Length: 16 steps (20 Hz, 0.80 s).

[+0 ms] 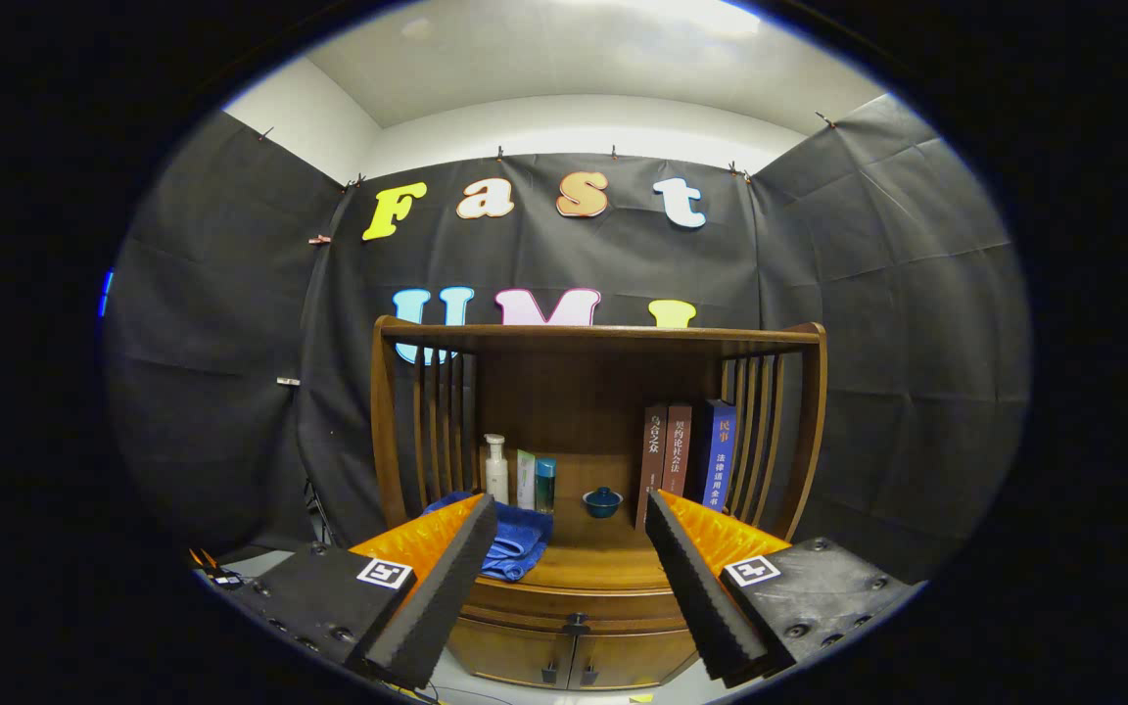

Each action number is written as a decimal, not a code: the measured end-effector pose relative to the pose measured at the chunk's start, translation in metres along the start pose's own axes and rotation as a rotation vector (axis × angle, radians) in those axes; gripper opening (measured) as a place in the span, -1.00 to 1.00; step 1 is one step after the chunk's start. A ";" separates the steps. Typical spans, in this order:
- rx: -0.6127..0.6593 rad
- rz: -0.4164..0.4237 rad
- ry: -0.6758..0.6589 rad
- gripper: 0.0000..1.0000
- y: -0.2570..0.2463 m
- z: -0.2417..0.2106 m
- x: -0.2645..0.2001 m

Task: Pull open the drawer, take out the items inside it, and place them on the countertop above the cabinet.

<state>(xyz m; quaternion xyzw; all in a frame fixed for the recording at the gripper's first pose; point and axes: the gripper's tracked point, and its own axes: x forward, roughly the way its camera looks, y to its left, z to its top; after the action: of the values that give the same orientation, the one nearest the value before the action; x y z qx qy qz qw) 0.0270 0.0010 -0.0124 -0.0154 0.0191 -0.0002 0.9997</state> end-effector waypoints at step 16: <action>0.078 -0.026 0.164 0.99 -0.015 -0.144 0.049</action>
<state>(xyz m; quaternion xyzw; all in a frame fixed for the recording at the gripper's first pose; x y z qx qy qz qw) 0.0702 -0.0184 -0.1572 0.0231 0.1005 -0.0150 0.9946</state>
